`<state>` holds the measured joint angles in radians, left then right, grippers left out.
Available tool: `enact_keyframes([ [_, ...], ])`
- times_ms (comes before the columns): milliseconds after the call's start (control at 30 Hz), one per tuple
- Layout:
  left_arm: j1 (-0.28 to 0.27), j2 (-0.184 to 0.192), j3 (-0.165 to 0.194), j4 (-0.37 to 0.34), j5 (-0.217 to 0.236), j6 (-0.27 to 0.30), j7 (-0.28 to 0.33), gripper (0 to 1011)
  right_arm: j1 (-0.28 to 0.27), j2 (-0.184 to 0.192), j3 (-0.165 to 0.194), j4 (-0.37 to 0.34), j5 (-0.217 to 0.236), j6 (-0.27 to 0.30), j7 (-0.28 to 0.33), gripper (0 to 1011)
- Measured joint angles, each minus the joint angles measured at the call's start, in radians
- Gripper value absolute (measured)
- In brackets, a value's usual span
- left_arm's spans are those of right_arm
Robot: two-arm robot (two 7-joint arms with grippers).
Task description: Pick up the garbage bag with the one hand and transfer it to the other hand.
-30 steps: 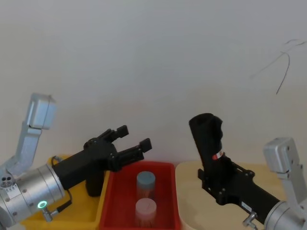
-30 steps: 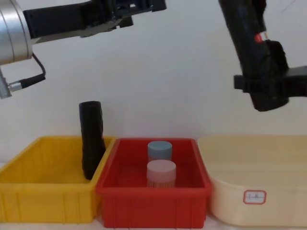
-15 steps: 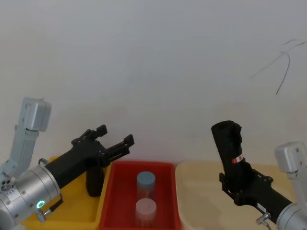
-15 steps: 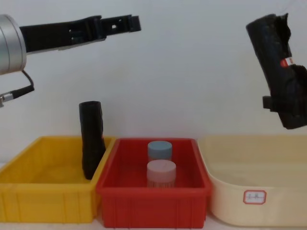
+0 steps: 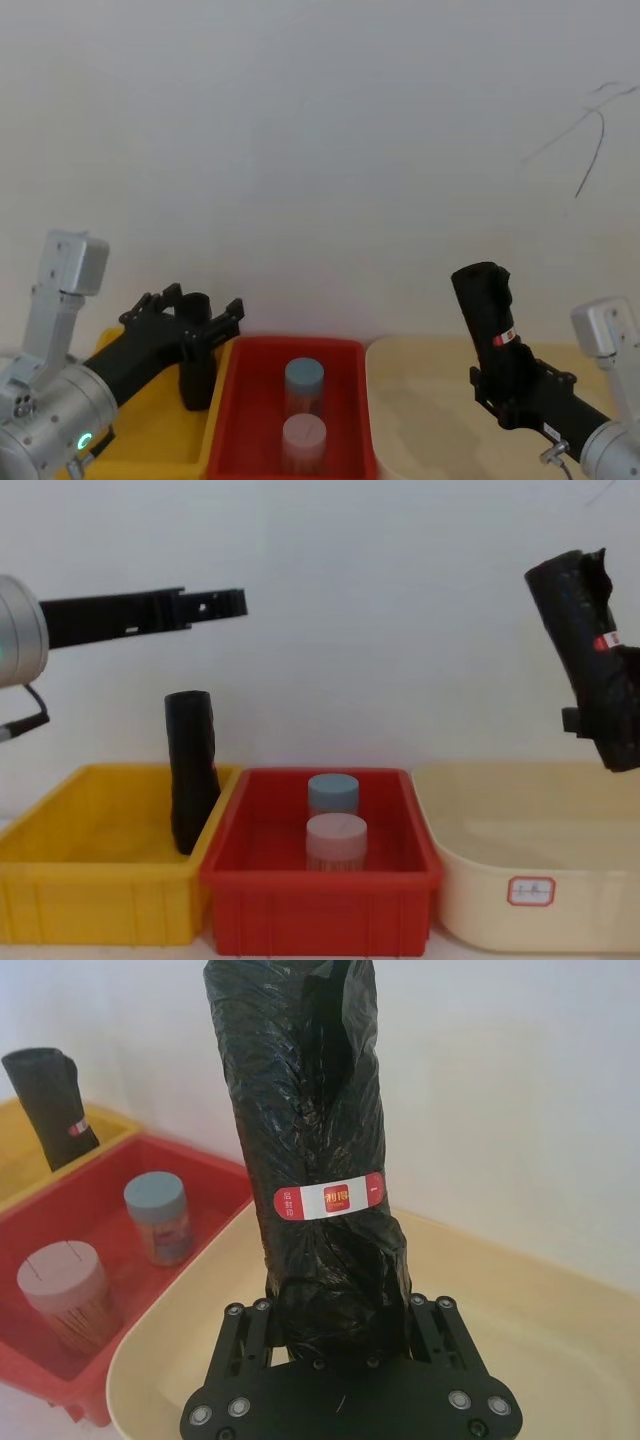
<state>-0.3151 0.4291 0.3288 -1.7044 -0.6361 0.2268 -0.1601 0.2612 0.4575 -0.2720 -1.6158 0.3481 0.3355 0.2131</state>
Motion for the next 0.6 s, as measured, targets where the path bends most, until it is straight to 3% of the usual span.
enact_keyframes([
  [333,0.008,-0.007,0.008,0.022,0.049,0.015,0.06,1002,0.029,-0.001,-0.015,0.04,-0.022,0.002,0.022,565],
  [600,0.011,-0.01,0.011,0.031,0.069,0.022,0.084,1002,0.042,-0.002,-0.023,0.058,-0.033,0.002,0.033,815],
])
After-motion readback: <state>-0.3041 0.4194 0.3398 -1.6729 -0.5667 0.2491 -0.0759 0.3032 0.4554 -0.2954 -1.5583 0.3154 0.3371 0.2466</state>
